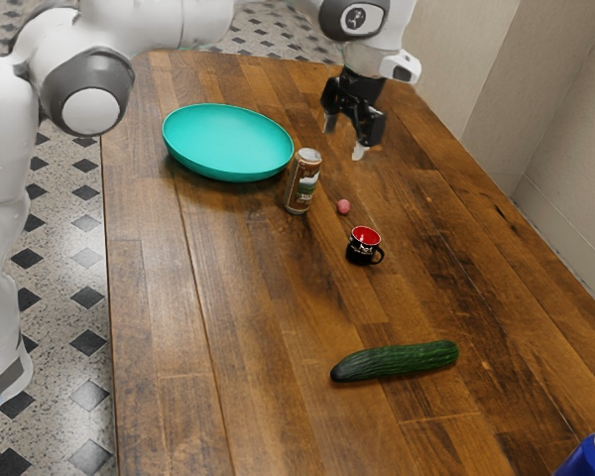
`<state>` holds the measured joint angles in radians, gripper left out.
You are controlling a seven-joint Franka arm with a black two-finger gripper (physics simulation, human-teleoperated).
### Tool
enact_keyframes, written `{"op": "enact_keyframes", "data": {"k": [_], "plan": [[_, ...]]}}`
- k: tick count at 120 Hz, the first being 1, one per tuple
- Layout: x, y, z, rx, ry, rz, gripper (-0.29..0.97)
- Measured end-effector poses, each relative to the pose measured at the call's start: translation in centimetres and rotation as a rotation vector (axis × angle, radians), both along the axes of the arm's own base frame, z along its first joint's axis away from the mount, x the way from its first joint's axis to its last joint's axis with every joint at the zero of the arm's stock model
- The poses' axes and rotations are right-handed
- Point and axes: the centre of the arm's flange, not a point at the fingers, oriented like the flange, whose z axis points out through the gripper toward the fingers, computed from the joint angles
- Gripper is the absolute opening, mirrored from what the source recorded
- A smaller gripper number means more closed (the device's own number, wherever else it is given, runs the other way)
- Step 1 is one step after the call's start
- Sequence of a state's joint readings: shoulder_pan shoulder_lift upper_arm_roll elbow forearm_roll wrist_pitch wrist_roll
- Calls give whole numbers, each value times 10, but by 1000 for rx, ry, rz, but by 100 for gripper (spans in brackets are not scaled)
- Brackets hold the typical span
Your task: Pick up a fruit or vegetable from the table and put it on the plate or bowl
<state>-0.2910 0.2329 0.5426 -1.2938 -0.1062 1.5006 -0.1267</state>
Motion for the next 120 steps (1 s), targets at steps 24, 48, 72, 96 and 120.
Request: {"op": "enact_keyframes", "data": {"k": [24,48,72,96,120], "plan": [[-12,66,5,-28,25,388,68],[-14,64,4,-45,50,561,68],[-37,62,53,-86,-24,669,68],[-53,-136,108,-128,-82,370,68],[-60,-317,40,45,19,113,68]]}}
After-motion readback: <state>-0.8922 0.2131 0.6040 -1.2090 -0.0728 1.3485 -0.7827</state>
